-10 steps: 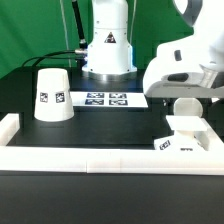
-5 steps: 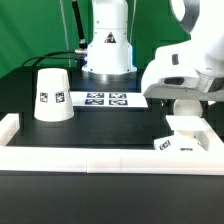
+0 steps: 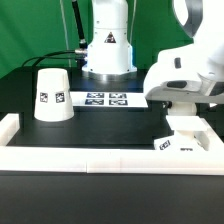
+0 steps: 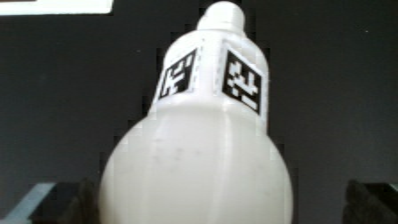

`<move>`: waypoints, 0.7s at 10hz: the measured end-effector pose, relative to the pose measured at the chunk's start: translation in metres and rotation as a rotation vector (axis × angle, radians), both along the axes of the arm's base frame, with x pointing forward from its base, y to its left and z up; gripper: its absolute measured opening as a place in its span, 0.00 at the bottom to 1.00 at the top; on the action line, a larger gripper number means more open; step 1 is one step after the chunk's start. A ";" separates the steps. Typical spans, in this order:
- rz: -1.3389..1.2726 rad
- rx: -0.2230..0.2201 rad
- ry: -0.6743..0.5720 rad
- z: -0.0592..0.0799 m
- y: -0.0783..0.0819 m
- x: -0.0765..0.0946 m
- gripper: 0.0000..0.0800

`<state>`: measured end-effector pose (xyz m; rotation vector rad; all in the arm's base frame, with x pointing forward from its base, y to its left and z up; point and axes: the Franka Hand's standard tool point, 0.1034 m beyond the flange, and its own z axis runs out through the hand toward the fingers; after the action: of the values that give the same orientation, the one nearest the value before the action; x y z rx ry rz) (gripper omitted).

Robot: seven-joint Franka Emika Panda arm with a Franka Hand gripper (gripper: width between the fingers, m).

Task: Assemble lamp

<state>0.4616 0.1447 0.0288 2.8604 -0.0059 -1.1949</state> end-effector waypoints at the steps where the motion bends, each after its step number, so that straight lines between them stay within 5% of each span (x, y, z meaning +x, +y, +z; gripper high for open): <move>1: 0.001 -0.005 0.042 -0.005 -0.001 0.000 0.87; 7: -0.007 -0.004 0.024 -0.012 -0.008 -0.001 0.87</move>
Offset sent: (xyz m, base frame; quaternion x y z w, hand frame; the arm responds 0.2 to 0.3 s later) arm -0.0086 -0.0106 0.0004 -0.0047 -0.0029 -0.0093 0.9999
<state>0.4607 0.1371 0.0164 2.8448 -0.0173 -1.2284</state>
